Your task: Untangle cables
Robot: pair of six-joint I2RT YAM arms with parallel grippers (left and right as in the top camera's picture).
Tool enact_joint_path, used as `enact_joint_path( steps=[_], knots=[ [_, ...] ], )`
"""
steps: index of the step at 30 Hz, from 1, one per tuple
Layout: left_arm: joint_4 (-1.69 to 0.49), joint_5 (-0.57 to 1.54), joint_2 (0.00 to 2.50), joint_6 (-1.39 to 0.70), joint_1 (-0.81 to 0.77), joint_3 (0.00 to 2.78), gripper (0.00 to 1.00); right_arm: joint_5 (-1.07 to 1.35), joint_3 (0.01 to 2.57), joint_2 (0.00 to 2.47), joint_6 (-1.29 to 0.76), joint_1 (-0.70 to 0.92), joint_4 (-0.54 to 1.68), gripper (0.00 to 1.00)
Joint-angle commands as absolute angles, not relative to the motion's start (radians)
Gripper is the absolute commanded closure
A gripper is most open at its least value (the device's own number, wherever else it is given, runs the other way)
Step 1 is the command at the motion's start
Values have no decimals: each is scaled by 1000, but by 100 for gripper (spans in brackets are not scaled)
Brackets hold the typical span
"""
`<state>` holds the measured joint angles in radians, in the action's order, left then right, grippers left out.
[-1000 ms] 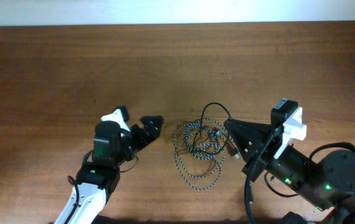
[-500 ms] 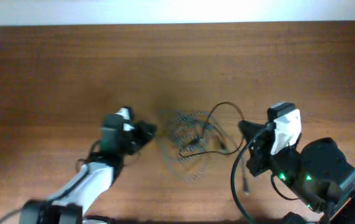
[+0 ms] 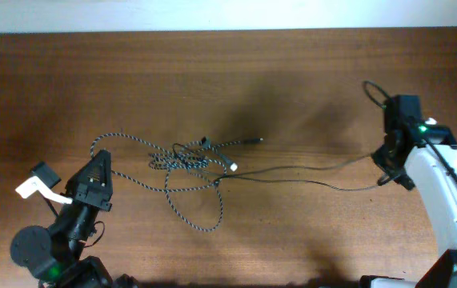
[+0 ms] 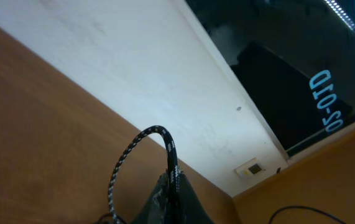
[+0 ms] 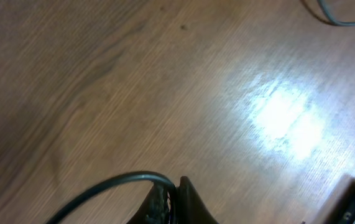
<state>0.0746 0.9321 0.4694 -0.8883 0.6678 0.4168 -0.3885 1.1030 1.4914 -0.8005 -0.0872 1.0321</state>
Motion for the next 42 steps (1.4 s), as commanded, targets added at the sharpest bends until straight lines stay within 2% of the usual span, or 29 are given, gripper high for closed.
enact_joint_path(
  steps=[1, 2, 3, 4, 5, 6, 7, 8, 9, 11, 13, 16, 17, 21, 22, 24, 25, 28, 31, 32, 34, 35, 36, 39, 41, 42],
  knots=[
    [-42, 794, 470, -809, 679, 420, 98, -266, 1098, 1483, -782, -247, 1026, 90],
    [-147, 651, 470, -810, 679, 420, 99, -187, 1098, 1483, -781, -292, 1028, 90],
    [-292, 498, 470, -851, 679, 420, 91, -129, 1098, 1483, -754, -310, 1025, 89],
    [-430, 419, 472, -932, 679, 419, 78, -65, 1098, 1483, -742, -302, 1021, 90],
    [-519, 439, 472, -946, 674, 419, 73, 43, 1098, 1483, -688, -271, 1005, 89],
    [-554, 464, 472, -946, 668, 419, 60, 109, 1098, 1483, -645, -243, 990, 86],
    [-570, 500, 472, -945, 654, 419, 14, 165, 1098, 1483, -598, -201, 979, 78],
    [-570, 537, 472, -945, 622, 419, 1, 196, 1098, 1483, -571, -155, 981, 66],
    [-569, 544, 472, -945, 583, 419, 1, 207, 1098, 1483, -571, -101, 984, 55],
    [-529, 545, 472, -879, 440, 419, 0, 290, 1098, 1483, -496, 62, 971, 27],
    [-520, 474, 473, -874, 330, 417, 1, 410, 1098, 1483, -415, 179, 958, 20],
    [-513, 373, 557, -933, 216, 397, 1, 522, 1098, 1483, -294, 292, 958, 16],
    [-493, 373, 642, -1006, 180, 381, 0, 527, 1098, 1483, -215, 352, 958, 16],
    [-280, 426, 949, -1040, 0, 356, 0, 519, 1098, 1483, -195, 452, 926, 12],
    [-152, 426, 1122, -1090, -98, 356, 10, 512, 1098, 1483, -194, 451, 927, 11],
    [-74, 426, 1316, -1138, -187, 356, 42, 512, 1098, 1483, -194, 451, 939, 11],
    [-75, 426, 1392, -1145, -197, 356, 50, 511, 1098, 1483, -194, 451, 942, 11],
    [-25, 421, 1472, -1260, -196, 356, 100, 513, 1097, 1484, -194, 455, 938, 11],
    [314, 449, 1472, -1269, -196, 356, 100, 513, 1024, 1484, -196, 539, 853, 11],
    [439, 451, 1472, -1269, -196, 356, 100, 512, 961, 1484, -199, 578, 722, 6],
    [588, 521, 1472, -1268, -196, 356, 100, 485, 826, 1488, -199, 609, 477, 5],
    [590, 543, 1472, -1268, -196, 356, 94, 442, 785, 1493, -199, 609, 415, 5],
    [620, 637, 1472, -1130, -184, 356, 63, 446, 757, 1506, -225, 609, 390, 5],
    [690, 876, 1470, -894, -80, 356, 46, 575, 757, 1507, -224, 619, 431, 6],
    [688, 963, 1470, -880, -25, 356, 42, 557, 756, 1555, -231, 670, 429, 18],
    [689, 1008, 1470, -852, -25, 356, 41, 557, 756, 1575, -263, 673, 422, 34]
  ],
)
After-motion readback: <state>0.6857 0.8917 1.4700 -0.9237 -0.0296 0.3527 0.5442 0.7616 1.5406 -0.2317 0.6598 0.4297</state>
